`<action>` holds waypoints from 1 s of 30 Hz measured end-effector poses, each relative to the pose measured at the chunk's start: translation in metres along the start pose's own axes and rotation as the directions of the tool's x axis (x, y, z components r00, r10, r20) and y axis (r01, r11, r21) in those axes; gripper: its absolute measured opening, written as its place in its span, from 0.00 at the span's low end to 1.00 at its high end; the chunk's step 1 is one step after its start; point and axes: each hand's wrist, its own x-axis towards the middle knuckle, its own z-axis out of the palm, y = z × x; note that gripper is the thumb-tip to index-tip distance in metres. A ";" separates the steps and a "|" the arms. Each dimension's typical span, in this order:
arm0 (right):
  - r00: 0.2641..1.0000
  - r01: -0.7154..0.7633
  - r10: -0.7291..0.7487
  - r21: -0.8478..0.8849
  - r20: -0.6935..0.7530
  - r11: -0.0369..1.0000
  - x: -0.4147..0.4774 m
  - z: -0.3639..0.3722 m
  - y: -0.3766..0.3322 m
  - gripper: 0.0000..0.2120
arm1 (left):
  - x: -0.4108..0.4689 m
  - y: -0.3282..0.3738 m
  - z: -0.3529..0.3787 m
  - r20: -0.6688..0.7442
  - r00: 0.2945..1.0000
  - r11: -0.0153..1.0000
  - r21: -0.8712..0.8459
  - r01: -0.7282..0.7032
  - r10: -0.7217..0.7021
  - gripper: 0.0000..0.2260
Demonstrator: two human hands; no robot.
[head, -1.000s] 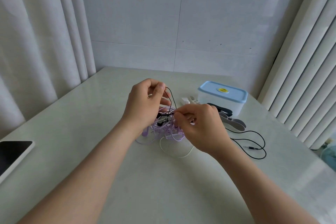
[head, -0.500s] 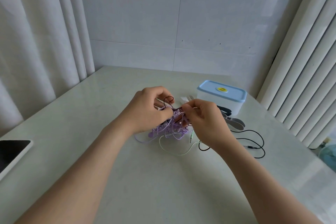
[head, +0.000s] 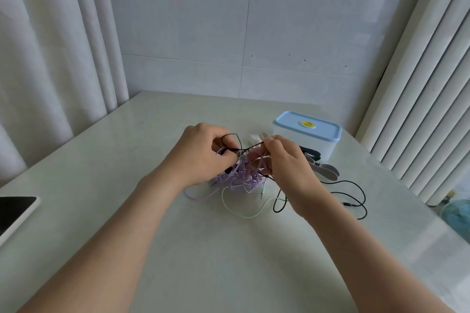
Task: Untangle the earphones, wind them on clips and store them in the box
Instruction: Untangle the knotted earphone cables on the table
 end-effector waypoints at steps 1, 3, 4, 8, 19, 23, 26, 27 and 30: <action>1.000 0.006 -0.006 0.005 -0.012 1.000 0.001 -0.001 0.000 0.16 | 0.000 -0.001 0.000 -0.001 1.000 1.000 -0.004 0.001 -0.001 0.06; 0.999 0.031 -0.031 0.000 -0.034 1.000 0.003 -0.005 0.002 0.15 | 0.000 -0.003 0.001 -0.034 0.999 1.000 -0.004 -0.017 0.017 0.05; 0.998 0.044 -0.044 -0.008 -0.037 0.999 0.003 -0.007 0.002 0.14 | 0.001 -0.004 0.002 -0.058 0.998 0.999 -0.003 -0.039 0.039 0.04; 0.995 0.098 -0.098 -0.058 -0.013 0.994 -0.001 -0.011 0.000 0.11 | 0.006 -0.008 0.004 -0.098 0.987 0.992 -0.009 -0.130 0.128 0.00; 0.955 0.275 -0.293 -0.243 -0.040 0.930 0.001 -0.006 0.008 0.07 | 0.006 -0.010 0.005 0.038 0.983 0.984 -0.001 -0.178 0.178 0.06; 0.933 0.333 -0.360 -0.350 -0.012 0.876 0.003 -0.005 0.010 0.04 | 0.004 -0.009 0.005 0.116 0.981 0.988 -0.014 -0.155 0.156 0.06; 0.926 0.347 -0.376 -0.415 0.013 0.841 0.002 -0.004 0.011 0.04 | 0.004 -0.009 0.005 0.117 0.984 0.990 -0.041 -0.131 0.135 0.03; 0.922 0.350 -0.386 -0.450 0.012 0.822 0.002 -0.004 0.011 0.04 | 0.005 -0.009 0.005 0.116 0.986 0.992 -0.060 -0.111 0.118 0.02; 0.921 0.336 -0.390 -0.509 0.000 0.793 0.006 -0.005 0.014 0.05 | 0.006 -0.014 0.004 0.161 0.985 0.989 -0.142 -0.040 0.063 0.09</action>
